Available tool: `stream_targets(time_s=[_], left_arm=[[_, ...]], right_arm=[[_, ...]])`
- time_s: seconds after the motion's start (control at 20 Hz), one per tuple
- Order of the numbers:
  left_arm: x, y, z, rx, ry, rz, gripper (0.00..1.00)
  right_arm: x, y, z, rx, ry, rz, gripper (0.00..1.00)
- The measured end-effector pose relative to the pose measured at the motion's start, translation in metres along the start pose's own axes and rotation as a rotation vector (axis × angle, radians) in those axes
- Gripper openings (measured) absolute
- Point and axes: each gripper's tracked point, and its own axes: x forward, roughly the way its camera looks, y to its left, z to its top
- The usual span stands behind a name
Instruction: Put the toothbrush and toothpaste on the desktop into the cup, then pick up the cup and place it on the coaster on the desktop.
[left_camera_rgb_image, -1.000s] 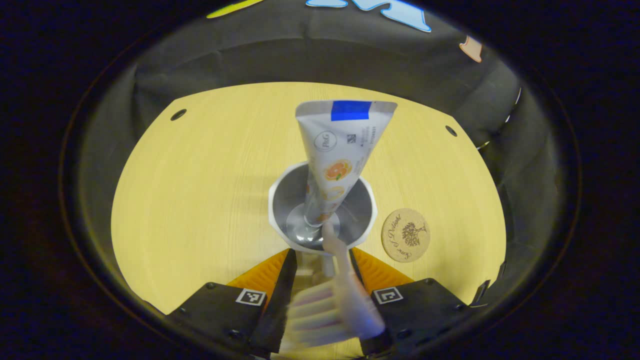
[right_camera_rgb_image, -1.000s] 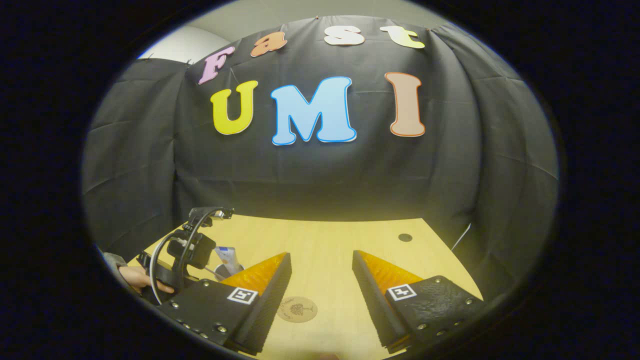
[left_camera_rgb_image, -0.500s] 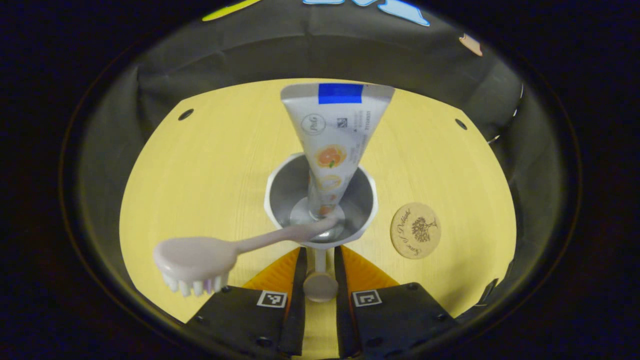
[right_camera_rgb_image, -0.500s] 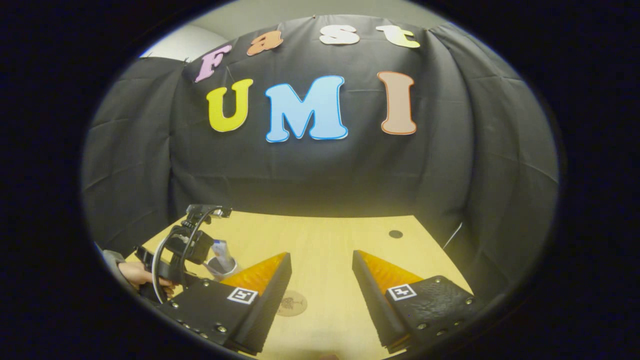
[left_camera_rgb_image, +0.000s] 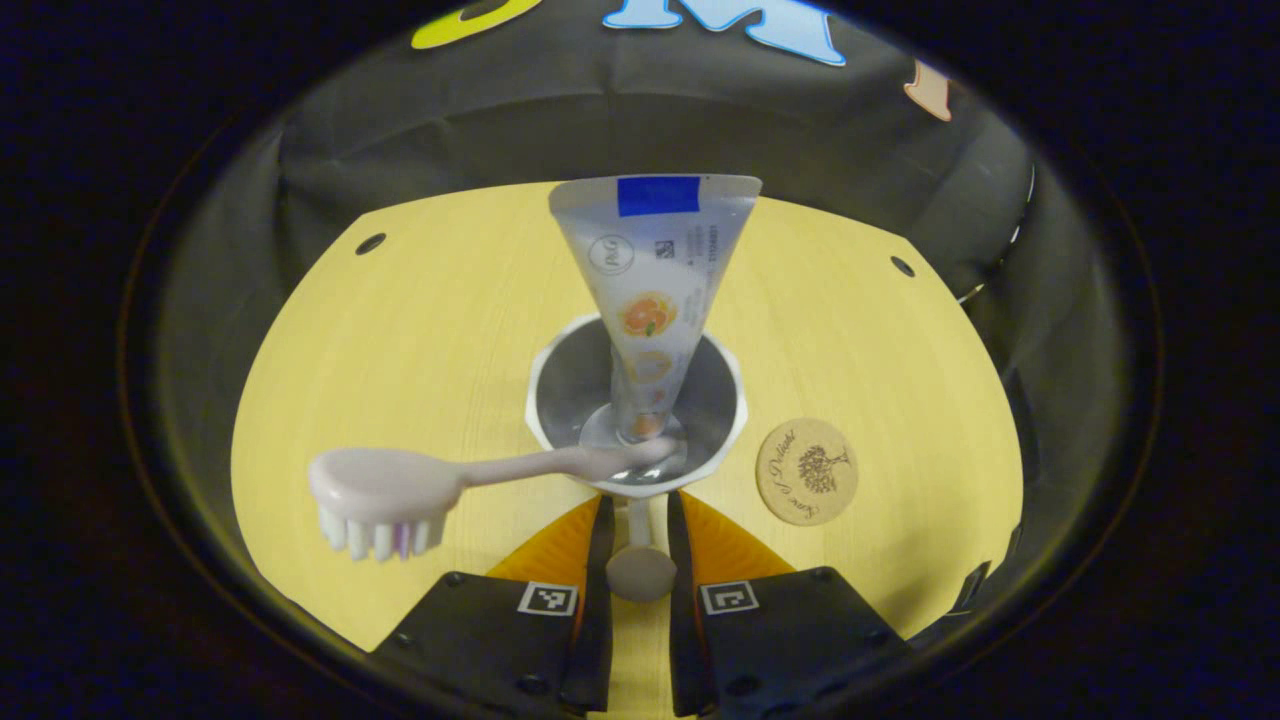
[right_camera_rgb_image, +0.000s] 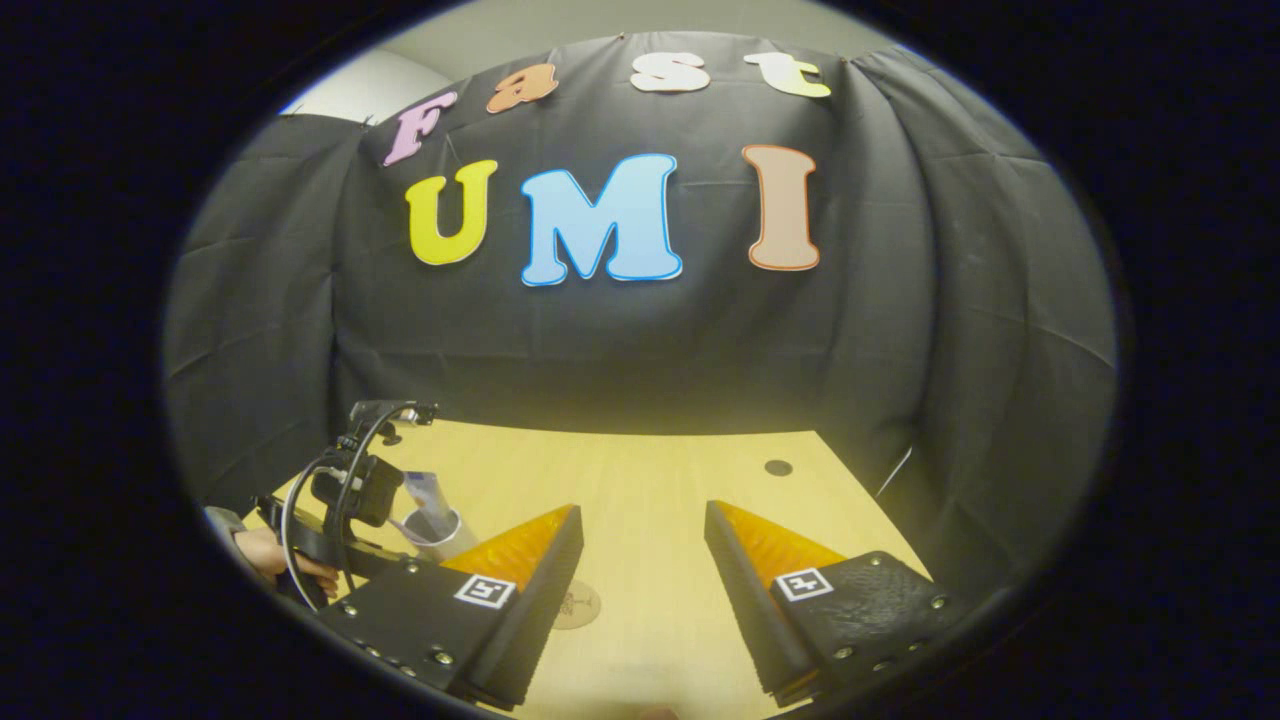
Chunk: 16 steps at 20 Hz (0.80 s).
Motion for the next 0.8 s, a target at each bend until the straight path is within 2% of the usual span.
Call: stream_targets(time_s=[0.15, 0.2, 0.8], left_arm=[[-0.005, -0.019, 0.000, 0.019, -0.006, -0.028, 0.31], [-0.006, -0.027, -0.001, 0.031, -0.005, -0.038, 0.31], [-0.005, -0.104, -0.017, 0.146, 0.025, -0.113, 0.31]], right_arm=[[-0.002, -0.003, 0.001, -0.003, -0.003, -0.004, 0.77], [-0.003, -0.004, 0.001, -0.004, -0.004, -0.007, 0.80], [-0.022, -0.048, -0.008, 0.022, -0.003, -0.079, 0.80]])
